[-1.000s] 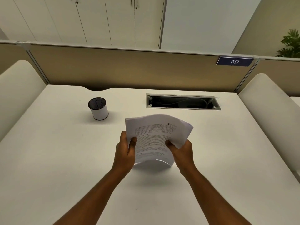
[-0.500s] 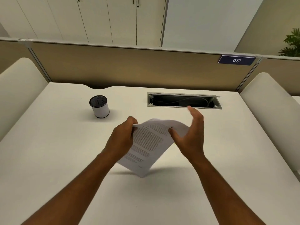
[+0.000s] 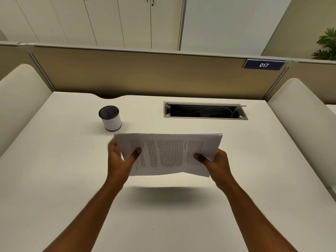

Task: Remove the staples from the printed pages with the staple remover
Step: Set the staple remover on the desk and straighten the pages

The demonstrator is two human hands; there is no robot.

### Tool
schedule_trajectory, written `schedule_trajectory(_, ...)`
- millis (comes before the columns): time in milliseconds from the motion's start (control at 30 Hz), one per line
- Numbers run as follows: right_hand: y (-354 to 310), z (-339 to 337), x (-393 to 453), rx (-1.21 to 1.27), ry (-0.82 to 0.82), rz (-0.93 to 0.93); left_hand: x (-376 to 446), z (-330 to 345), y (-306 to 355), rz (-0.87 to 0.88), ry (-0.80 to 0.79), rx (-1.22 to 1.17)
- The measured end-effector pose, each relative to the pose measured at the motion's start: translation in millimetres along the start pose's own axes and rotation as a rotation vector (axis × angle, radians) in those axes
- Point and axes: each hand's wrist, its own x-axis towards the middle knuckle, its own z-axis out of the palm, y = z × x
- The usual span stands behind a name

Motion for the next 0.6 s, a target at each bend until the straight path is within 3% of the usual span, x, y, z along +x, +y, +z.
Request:
schedule_trajectory(67, 5.3, 2.3, -2.8, 0.028, 0.034, 0.0, -0.2, -0.4, -3.7, -0.082, -0.053, -0.003)
schedule_trajectory(267, 28.2, 14.9, -12.9, 0.037, 0.166, -0.011, -17.6, -5.2, -18.4, 0.01, 0.019, 0.034)
schedule_trajectory(500, 77.3, 31.4, -26.6, -0.197, 0.098, 0.19, -42.3, -10.7, -63.0, -0.149, -0.019, 0.181)
schedule_trajectory(600, 77.2, 32.7, -22.5, -0.231, 0.112, 0.192, -38.6, -5.1, -63.7, -0.164, 0.0, 0.212)
